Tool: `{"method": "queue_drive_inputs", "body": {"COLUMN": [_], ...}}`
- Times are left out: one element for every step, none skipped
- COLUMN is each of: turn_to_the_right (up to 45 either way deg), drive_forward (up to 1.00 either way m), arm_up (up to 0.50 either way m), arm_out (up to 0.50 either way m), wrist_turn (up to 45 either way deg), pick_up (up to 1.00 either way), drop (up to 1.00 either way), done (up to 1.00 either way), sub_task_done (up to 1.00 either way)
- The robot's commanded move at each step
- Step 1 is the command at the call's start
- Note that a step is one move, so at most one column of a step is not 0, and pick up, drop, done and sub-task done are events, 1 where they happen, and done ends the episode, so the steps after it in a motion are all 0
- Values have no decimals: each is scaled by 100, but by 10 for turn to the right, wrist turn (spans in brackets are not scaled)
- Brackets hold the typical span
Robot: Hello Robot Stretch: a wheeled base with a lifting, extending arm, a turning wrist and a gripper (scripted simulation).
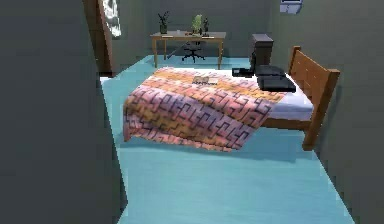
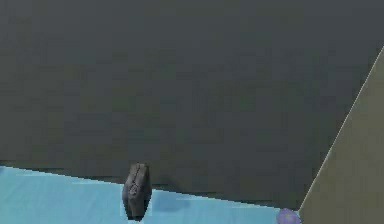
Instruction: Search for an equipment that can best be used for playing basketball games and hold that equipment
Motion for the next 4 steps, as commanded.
{"method": "queue_drive_inputs", "body": {"turn_to_the_right": [0, -90, 0, -450], "drive_forward": [100, 0, 35, 0], "arm_up": [0, 0, 0, 0], "arm_out": [0, 0, 0, 0], "wrist_turn": [0, 0, 0, 0], "pick_up": [0, 0, 0, 0], "drop": [0, 0, 0, 0], "done": [0, 0, 0, 0], "sub_task_done": [0, 0, 0, 0]}}
